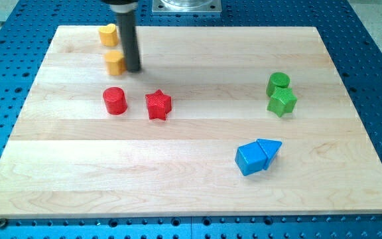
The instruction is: Push the yellow blocks towards the top left corner of the board
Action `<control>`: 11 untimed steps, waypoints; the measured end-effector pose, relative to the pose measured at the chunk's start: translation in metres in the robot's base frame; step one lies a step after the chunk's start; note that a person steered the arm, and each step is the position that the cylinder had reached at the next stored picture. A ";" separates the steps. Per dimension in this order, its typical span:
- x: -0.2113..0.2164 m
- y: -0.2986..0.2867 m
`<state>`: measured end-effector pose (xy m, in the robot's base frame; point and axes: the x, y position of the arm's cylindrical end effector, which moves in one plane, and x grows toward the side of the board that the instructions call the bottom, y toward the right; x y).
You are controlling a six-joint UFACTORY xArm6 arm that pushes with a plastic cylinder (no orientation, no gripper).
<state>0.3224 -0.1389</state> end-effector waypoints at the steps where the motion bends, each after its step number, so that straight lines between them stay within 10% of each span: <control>1: -0.005 -0.018; 5: 0.027 -0.067; 11: -0.066 0.024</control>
<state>0.2566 -0.1151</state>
